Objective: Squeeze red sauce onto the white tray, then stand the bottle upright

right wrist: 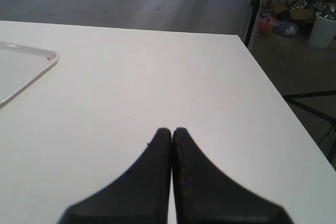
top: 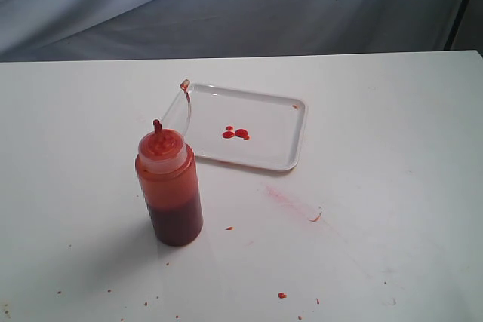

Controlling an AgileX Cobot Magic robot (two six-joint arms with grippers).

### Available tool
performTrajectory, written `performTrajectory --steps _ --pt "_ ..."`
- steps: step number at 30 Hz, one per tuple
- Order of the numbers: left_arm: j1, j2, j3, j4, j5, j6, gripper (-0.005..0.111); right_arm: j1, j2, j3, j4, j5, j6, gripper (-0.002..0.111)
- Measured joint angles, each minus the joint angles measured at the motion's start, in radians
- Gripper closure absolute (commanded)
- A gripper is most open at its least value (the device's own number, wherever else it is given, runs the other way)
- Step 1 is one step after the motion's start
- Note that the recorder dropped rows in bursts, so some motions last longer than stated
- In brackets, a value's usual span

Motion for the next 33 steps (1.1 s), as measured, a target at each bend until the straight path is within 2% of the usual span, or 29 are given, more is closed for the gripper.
performTrajectory --steps 12,17,33 --pt "0.000 0.000 0.000 0.000 0.000 0.000 0.107 0.000 0.000 0.000 0.000 0.000 0.000 0.108" --pt "0.040 0.000 0.000 0.000 0.000 0.000 0.107 0.000 0.000 0.000 0.000 0.000 0.000 0.108" --pt "0.023 0.000 0.000 0.000 0.000 0.000 0.107 0.000 0.000 0.000 0.000 0.000 0.000 0.108"
